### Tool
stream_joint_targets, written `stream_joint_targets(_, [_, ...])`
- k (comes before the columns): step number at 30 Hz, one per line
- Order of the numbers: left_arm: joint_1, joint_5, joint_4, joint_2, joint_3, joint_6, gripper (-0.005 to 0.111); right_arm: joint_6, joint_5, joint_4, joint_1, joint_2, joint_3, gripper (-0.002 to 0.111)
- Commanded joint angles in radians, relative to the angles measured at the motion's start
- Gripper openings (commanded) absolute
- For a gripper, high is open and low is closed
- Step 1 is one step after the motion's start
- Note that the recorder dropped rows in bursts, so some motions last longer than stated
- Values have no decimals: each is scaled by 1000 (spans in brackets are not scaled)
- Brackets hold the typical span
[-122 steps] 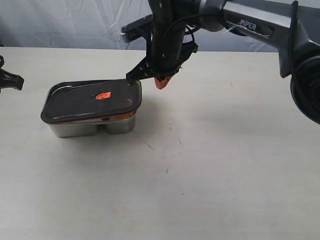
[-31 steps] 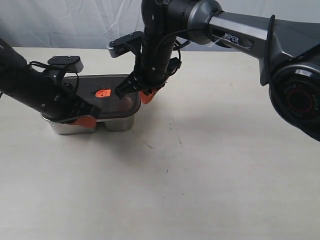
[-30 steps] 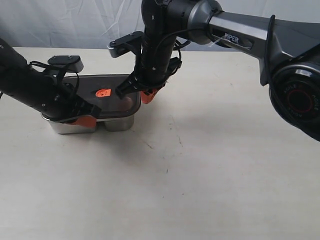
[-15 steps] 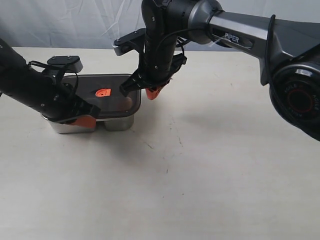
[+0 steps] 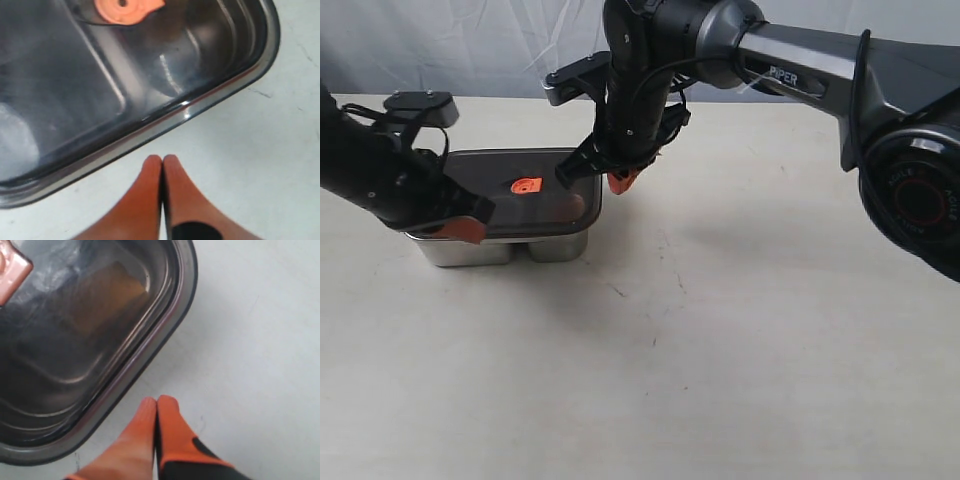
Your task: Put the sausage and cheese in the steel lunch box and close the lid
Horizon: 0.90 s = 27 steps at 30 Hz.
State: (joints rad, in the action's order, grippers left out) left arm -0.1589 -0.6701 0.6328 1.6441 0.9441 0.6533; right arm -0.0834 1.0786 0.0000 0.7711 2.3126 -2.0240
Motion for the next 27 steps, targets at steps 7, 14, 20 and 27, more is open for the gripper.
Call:
stream_joint_targets(7, [117,-7,-104,-92,3,-100,0,5,-16,11,-3,30,-6,-1])
stream_joint_targets(14, [131,-3,-104,-98,3,-100,0,5,-18,12,-3,33,-6,-1])
stream_joint_targets(20, [131,8,-104,-98,3,-100,0,3,-19,62,-3,33,-6,-1])
stream_joint_targets(27, [131,11,-104,-98,3,-100,0,-14,-33,68,-2,33,-6,-1])
